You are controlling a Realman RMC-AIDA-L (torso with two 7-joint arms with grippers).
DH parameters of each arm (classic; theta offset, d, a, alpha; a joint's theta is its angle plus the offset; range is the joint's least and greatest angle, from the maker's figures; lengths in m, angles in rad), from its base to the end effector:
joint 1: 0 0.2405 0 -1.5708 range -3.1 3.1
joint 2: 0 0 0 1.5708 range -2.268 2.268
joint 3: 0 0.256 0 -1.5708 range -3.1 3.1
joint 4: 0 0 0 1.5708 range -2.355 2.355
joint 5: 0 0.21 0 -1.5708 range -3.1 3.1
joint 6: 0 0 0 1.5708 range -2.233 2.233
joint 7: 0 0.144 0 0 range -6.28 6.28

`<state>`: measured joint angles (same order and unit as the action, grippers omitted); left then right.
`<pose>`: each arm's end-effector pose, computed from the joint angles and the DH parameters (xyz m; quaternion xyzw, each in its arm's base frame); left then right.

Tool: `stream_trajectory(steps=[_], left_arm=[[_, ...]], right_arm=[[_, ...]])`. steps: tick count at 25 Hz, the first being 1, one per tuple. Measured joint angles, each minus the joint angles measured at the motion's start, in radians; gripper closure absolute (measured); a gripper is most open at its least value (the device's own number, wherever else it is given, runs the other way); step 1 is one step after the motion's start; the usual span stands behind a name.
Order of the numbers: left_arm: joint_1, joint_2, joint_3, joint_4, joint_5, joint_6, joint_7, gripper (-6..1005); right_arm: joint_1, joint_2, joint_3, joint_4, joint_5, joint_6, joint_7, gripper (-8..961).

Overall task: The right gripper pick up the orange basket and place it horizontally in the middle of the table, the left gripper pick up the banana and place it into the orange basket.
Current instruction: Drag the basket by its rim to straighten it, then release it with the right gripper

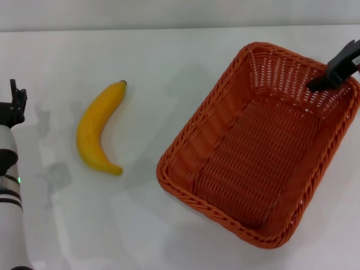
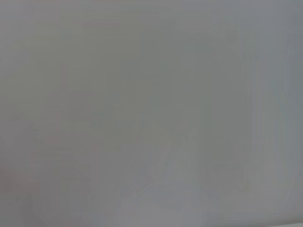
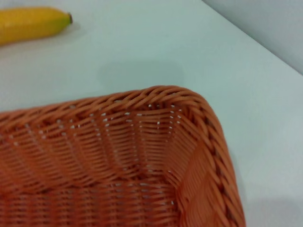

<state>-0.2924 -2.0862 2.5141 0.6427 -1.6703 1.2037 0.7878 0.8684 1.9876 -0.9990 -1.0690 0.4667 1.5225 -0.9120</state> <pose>-0.3198 0.2989 -0.0275 -0.5782 -0.2503 -0.1173 0.7677 0.1742 0.4272 0.0628 -0.9297 0.2590 -0.1465 0.2170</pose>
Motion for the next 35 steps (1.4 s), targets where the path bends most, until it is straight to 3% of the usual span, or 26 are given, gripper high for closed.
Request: stream_trajectory(steps=[6, 12, 20, 29, 35], left_arm=[[-0.006, -0.001, 0.000, -0.002, 0.000, -0.001, 0.003, 114], [-0.013, -0.002, 0.000, -0.002, 0.000, -0.003, 0.004, 114], [-0.029, -0.003, 0.000, -0.011, 0.000, -0.016, 0.004, 114], [-0.033, -0.002, 0.000, -0.011, 0.000, -0.018, 0.004, 114], [-0.033, -0.002, 0.001, -0.011, 0.001, -0.018, 0.004, 114]], right_arm=[[0.035, -0.037, 0.126, 0.093, 0.006, 0.066, 0.004, 727], [0.039, -0.074, 0.154, 0.166, 0.008, 0.100, 0.017, 769], [0.046, -0.101, 0.239, 0.239, 0.059, 0.173, 0.008, 795], [0.037, -0.169, 0.260, 0.346, 0.216, 0.198, 0.017, 801], [0.044, -0.192, 0.302, 0.394, 0.222, 0.200, 0.026, 800]])
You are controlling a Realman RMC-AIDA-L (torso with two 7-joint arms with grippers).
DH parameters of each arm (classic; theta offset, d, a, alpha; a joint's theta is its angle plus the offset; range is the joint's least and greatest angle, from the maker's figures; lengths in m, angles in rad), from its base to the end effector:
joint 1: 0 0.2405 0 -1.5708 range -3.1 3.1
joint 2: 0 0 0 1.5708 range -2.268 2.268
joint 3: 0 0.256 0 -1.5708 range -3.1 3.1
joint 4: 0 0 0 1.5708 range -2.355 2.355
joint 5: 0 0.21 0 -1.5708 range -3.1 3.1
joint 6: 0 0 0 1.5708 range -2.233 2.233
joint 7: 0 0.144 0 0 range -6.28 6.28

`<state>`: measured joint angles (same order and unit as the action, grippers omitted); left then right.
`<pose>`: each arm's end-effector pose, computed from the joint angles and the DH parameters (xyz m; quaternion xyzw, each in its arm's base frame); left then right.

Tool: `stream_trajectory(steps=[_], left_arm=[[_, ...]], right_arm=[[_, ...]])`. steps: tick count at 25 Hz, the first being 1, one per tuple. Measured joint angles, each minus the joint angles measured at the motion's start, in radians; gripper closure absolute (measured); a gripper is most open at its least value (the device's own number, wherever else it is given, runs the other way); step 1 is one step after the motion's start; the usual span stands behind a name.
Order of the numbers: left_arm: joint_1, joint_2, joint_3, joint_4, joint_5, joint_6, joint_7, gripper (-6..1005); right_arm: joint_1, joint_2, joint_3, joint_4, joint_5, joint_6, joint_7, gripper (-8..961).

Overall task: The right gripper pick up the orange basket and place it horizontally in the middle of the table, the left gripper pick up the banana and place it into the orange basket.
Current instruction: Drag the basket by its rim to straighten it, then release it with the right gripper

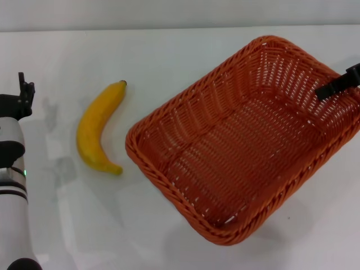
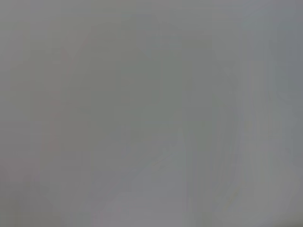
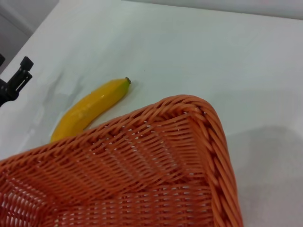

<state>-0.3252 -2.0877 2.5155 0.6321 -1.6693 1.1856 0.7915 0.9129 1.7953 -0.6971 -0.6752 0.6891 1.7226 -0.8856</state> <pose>-0.3124 0.3089 -0.0300 -0.5892 -0.2417 -0.1220 0.7613 0.2054 0.4128 0.1027 -0.8946 0.4407 0.0049 0.0738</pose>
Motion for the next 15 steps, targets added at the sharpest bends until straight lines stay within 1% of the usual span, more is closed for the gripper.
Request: stream_trajectory(steps=[4, 6, 10, 15], left_arm=[[0.000, 0.000, 0.000, 0.000, 0.001, 0.000, 0.000, 114], [-0.003, 0.000, 0.000, 0.000, 0.001, 0.000, 0.000, 114], [-0.008, 0.000, 0.000, 0.000, 0.001, 0.000, 0.000, 114], [-0.009, 0.000, 0.000, 0.000, 0.001, 0.000, 0.000, 114]], right_arm=[[-0.009, -0.002, 0.035, 0.002, 0.000, -0.007, 0.012, 798], [-0.020, -0.006, 0.060, 0.002, -0.003, -0.019, 0.018, 798], [-0.058, -0.016, 0.089, 0.004, -0.001, -0.050, 0.028, 797], [-0.101, -0.025, 0.137, 0.004, 0.001, -0.055, 0.030, 795]])
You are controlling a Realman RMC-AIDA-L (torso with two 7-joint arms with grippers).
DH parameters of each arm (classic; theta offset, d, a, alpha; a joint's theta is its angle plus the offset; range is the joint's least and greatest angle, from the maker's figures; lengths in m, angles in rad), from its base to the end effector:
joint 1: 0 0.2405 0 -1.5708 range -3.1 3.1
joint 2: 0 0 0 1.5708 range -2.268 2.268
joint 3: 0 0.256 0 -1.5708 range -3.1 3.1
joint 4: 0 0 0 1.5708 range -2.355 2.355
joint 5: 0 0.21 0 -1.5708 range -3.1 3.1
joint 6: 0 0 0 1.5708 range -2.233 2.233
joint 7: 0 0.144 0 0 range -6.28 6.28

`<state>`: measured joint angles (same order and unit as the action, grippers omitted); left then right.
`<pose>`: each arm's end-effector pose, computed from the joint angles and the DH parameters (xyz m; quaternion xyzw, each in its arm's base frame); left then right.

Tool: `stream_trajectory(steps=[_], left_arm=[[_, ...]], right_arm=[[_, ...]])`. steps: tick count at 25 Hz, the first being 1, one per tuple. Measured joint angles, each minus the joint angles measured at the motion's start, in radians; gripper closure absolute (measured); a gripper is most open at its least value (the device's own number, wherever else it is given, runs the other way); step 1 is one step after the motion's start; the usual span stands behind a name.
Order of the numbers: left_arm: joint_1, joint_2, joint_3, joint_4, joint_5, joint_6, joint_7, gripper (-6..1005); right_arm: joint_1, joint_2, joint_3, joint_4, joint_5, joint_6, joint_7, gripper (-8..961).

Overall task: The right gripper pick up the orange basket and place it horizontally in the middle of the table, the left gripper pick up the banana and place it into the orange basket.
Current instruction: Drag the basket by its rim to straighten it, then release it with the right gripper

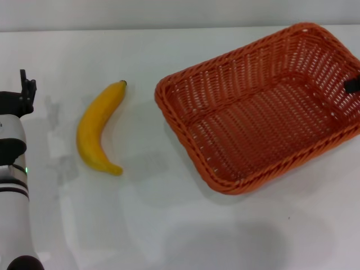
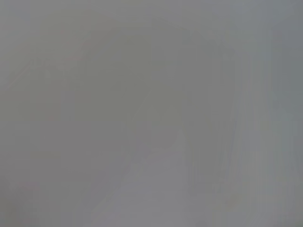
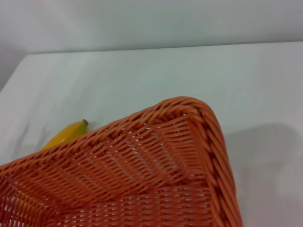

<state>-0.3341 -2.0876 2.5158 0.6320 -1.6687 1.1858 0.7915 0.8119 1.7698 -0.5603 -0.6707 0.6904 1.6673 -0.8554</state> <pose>-0.3096 0.3116 -0.0300 -0.5905 -0.2387 -0.1254 0.7607 0.2504 0.4037 0.1277 -0.8464 0.5128 0.0684 0.1267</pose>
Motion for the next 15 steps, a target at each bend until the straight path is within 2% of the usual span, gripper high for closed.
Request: stream_trajectory(steps=[9, 15], left_arm=[[0.000, 0.001, 0.000, 0.000, 0.000, 0.000, 0.000, 114], [-0.002, 0.001, 0.000, 0.000, 0.000, 0.000, 0.000, 114]], right_arm=[[-0.051, -0.006, 0.020, 0.000, 0.033, 0.008, 0.012, 792], [-0.060, 0.008, 0.025, 0.001, 0.077, 0.024, 0.016, 791]])
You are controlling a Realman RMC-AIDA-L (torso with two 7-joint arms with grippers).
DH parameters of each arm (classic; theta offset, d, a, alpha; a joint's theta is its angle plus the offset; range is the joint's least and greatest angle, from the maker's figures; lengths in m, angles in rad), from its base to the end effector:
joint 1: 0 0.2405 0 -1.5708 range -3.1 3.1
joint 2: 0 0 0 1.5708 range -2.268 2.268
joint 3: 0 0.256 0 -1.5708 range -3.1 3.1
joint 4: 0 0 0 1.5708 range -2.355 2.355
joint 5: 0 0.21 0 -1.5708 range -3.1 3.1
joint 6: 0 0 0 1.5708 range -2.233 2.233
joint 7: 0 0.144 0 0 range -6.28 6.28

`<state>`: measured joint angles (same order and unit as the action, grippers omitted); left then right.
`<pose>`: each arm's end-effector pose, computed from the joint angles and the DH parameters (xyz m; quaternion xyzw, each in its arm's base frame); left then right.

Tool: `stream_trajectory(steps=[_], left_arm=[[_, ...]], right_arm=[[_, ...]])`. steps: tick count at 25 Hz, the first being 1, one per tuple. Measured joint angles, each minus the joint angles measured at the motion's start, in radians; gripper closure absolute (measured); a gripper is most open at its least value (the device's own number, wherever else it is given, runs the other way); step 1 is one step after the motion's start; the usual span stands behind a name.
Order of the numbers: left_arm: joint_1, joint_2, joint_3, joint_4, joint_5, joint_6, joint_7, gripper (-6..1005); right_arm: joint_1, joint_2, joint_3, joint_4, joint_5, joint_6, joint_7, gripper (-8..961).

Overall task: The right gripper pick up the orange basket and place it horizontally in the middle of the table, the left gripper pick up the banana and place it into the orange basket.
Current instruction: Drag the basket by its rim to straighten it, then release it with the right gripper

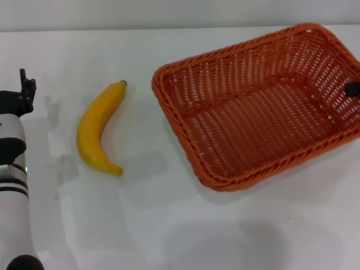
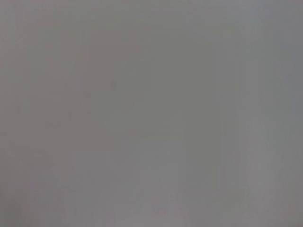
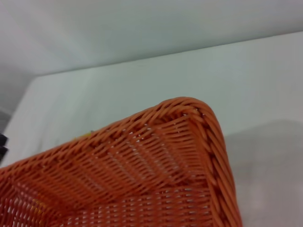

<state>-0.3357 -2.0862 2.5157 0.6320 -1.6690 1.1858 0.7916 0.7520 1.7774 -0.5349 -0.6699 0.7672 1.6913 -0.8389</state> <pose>-0.3095 0.3122 -0.0294 -0.5905 -0.2378 -0.1256 0.7609 0.2622 0.3893 0.1272 -0.8274 0.5389 0.1132 0.1103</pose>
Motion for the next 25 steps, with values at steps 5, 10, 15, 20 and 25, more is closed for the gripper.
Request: stream_trajectory(steps=[5, 10, 15, 20, 25], left_arm=[[-0.003, 0.000, -0.001, -0.001, 0.000, 0.000, 0.000, 114], [-0.006, 0.000, 0.000, -0.002, 0.000, 0.000, 0.001, 114], [-0.006, 0.000, 0.000, -0.006, 0.000, 0.000, 0.001, 114], [-0.008, -0.002, 0.000, -0.015, 0.000, 0.000, 0.002, 114], [-0.012, -0.001, 0.000, -0.016, 0.000, 0.000, 0.002, 114]], right_arm=[[-0.004, 0.015, 0.000, 0.030, 0.064, 0.002, 0.003, 789], [-0.002, 0.041, -0.004, 0.047, 0.074, -0.004, 0.003, 788], [-0.007, 0.053, -0.001, 0.041, 0.074, -0.034, 0.010, 786], [-0.024, 0.064, 0.000, 0.039, 0.076, -0.097, 0.015, 785], [-0.039, 0.076, 0.000, 0.039, 0.077, -0.149, 0.014, 783]])
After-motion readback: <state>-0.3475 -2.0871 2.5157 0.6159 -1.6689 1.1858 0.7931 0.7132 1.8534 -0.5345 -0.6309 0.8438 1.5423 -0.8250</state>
